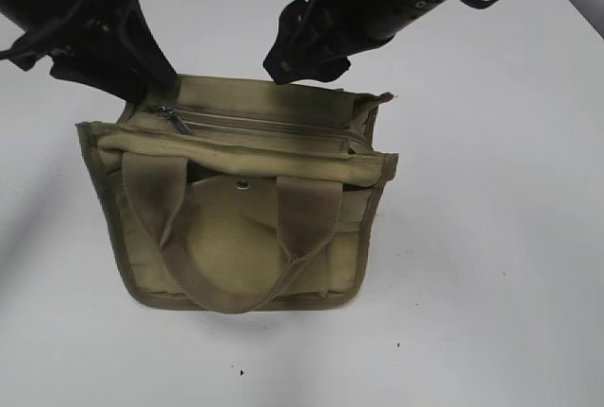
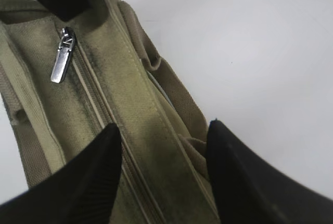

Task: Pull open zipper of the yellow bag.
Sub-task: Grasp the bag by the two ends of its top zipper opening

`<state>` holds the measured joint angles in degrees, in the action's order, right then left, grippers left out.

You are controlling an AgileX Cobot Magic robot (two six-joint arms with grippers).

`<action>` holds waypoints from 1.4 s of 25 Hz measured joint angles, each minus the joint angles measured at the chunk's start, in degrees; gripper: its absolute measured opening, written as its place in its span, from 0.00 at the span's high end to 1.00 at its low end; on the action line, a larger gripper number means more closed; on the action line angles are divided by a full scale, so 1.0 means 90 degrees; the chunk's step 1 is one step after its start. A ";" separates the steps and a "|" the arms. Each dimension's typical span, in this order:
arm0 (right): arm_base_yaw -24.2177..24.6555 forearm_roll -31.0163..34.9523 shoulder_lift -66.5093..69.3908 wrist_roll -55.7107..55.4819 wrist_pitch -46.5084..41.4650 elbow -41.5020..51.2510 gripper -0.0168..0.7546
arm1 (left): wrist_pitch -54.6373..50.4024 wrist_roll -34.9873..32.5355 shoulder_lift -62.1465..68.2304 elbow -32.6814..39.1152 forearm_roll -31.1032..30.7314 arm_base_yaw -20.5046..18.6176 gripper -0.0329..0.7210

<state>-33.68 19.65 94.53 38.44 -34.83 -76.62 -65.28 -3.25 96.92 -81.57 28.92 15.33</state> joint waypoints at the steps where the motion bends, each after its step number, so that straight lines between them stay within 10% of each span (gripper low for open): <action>1: 0.0000 0.0000 0.0000 0.0000 -0.0006 0.0000 0.44 | 0.0022 0.0000 0.0077 0.0000 0.0000 0.0002 0.56; 8: -0.0008 0.0171 0.0000 0.0140 0.0065 0.0000 0.44 | 0.0443 -0.0056 0.0349 -0.0007 0.0489 0.0055 0.59; 15: -0.0008 0.1448 0.0000 0.1321 0.0475 0.0000 0.44 | 0.0528 -0.0253 0.0476 -0.0007 0.0562 0.0203 0.93; 35: -0.0734 0.1931 0.0709 0.1790 0.0717 -0.0005 0.44 | -0.0023 -0.0260 -0.0120 -0.0007 0.0748 0.0233 0.95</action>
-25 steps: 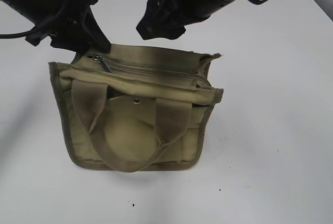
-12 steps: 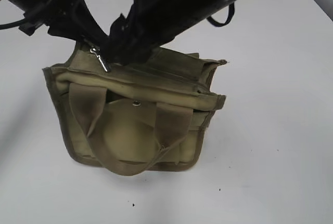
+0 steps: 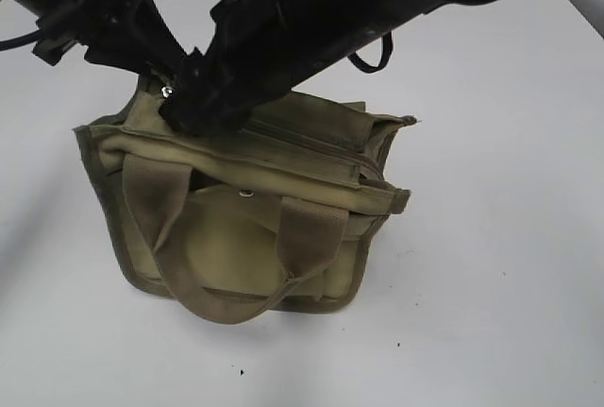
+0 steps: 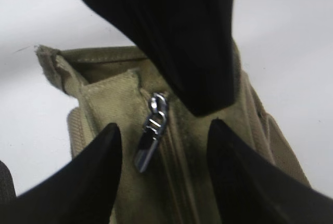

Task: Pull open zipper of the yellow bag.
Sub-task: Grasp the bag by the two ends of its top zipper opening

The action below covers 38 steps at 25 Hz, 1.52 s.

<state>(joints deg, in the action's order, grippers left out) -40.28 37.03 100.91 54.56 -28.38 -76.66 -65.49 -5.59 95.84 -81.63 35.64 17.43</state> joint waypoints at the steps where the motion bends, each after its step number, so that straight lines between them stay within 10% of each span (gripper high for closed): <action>1: -0.0066 0.0000 0.0021 -0.0014 0.0069 0.0000 0.44 | -0.0004 0.0000 0.0000 0.0000 -0.0008 0.0000 0.95; 9: -0.0141 -0.0200 0.0270 -0.0580 0.0389 -0.0035 0.45 | 0.0091 0.0022 0.0007 0.0006 -0.0137 -0.0007 0.95; 23: -0.0142 -0.0389 0.0443 -0.0736 0.0258 -0.0101 0.83 | 0.0066 0.0035 0.0025 0.0052 -0.0095 -0.0031 0.95; 38: 0.0115 -0.0976 0.0040 -0.0898 -0.0915 -0.0154 0.93 | 0.0081 0.0047 -0.0002 0.0066 -0.0274 0.0124 0.95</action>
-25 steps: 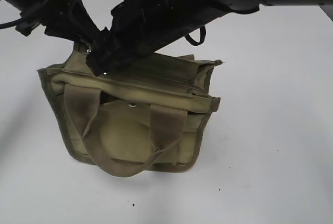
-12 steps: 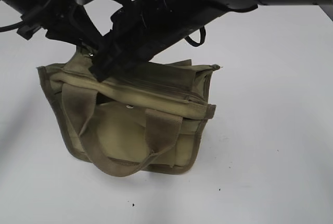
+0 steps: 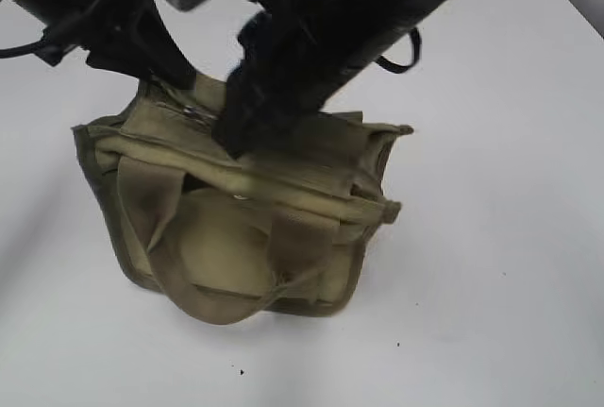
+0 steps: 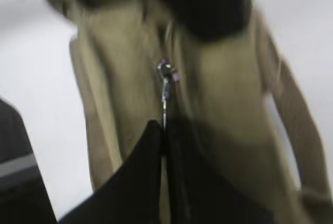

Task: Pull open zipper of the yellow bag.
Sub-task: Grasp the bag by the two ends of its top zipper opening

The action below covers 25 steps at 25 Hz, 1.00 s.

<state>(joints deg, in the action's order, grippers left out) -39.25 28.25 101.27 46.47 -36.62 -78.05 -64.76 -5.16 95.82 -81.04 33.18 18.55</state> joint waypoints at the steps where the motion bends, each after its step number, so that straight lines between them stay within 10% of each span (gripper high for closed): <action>1: 0.0089 -0.0065 -0.0062 -0.0012 -0.0338 0.0033 0.97 | 0.0145 0.0000 -0.0008 -0.0013 -0.0107 -0.0027 0.95; 25: 0.1862 -0.0899 -0.0570 -0.1483 -0.3244 0.0089 0.90 | 0.0502 0.0000 -0.0014 -0.0052 -0.0663 -0.0070 0.91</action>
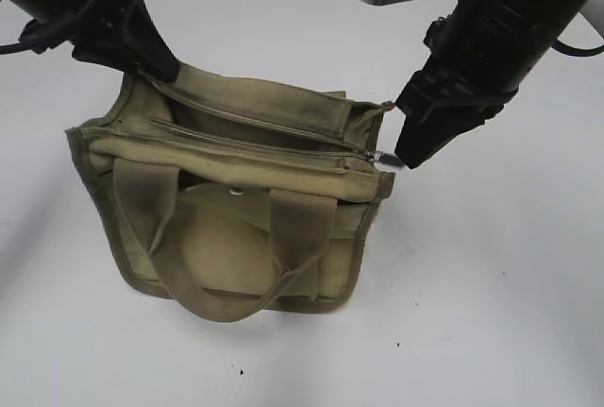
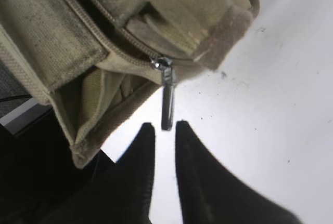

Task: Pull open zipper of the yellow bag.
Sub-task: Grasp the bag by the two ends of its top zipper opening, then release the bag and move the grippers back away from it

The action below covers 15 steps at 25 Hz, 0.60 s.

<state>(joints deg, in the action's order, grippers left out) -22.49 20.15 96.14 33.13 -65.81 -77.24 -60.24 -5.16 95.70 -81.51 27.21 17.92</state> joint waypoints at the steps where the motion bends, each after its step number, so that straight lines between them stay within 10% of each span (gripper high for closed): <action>1: 0.0000 0.0018 -0.0010 -0.0112 -0.0027 0.0006 0.84 | -0.0006 0.0000 -0.0001 0.0000 -0.0012 0.0000 0.88; 7: 0.0005 -0.0348 -0.0488 -0.1076 -0.0334 0.0005 0.29 | 0.0020 0.0000 -0.0458 -0.0012 -0.0452 -0.0028 0.51; 15: 0.0005 -0.0704 -0.1798 -0.1863 -0.0380 0.0831 0.18 | -0.0916 0.0080 -0.1647 -0.0012 -0.1523 -0.0033 0.39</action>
<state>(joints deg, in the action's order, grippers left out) -22.45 13.81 79.96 16.36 -69.23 -69.76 -68.49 -4.44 80.87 -81.61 13.50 17.62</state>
